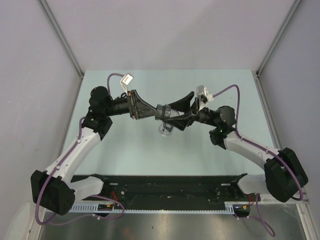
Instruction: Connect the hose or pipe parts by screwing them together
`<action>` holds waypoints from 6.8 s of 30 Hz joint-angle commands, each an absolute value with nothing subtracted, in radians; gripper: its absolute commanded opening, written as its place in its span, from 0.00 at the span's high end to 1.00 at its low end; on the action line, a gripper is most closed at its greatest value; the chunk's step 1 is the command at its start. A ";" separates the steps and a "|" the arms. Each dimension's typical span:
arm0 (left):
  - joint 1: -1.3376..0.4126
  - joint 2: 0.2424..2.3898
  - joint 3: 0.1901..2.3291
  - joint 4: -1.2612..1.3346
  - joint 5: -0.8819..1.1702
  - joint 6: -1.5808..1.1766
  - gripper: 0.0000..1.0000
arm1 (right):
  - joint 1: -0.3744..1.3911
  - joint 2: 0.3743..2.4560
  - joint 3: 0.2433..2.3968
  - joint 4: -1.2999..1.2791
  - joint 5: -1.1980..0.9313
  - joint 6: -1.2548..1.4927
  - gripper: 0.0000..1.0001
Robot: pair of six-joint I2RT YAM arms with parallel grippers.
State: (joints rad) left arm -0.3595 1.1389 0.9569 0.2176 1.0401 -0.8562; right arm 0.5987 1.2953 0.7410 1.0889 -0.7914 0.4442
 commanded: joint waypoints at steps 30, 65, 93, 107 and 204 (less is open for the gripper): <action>-0.477 1.198 0.931 0.097 1.057 -0.379 1.00 | 0.618 1.370 0.847 1.187 -0.957 0.675 1.00; -0.610 1.163 0.856 0.149 0.948 0.063 1.00 | 0.558 1.410 0.850 1.348 -1.054 0.936 1.00; -0.733 1.078 0.811 0.138 0.642 0.439 1.00 | 0.538 1.462 0.856 1.430 -1.117 1.115 1.00; -0.779 1.066 0.815 0.118 0.499 0.572 1.00 | 0.557 1.528 0.856 1.370 -1.152 1.131 1.00; -1.006 0.904 0.707 0.110 0.003 0.627 0.25 | 0.426 1.623 0.856 1.531 -1.120 1.362 1.00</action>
State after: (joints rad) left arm -0.9928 0.9203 0.6891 0.1352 -0.0406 0.6891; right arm 0.4347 1.6287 0.8116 1.2930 -1.1481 1.3369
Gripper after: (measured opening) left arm 0.745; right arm 0.661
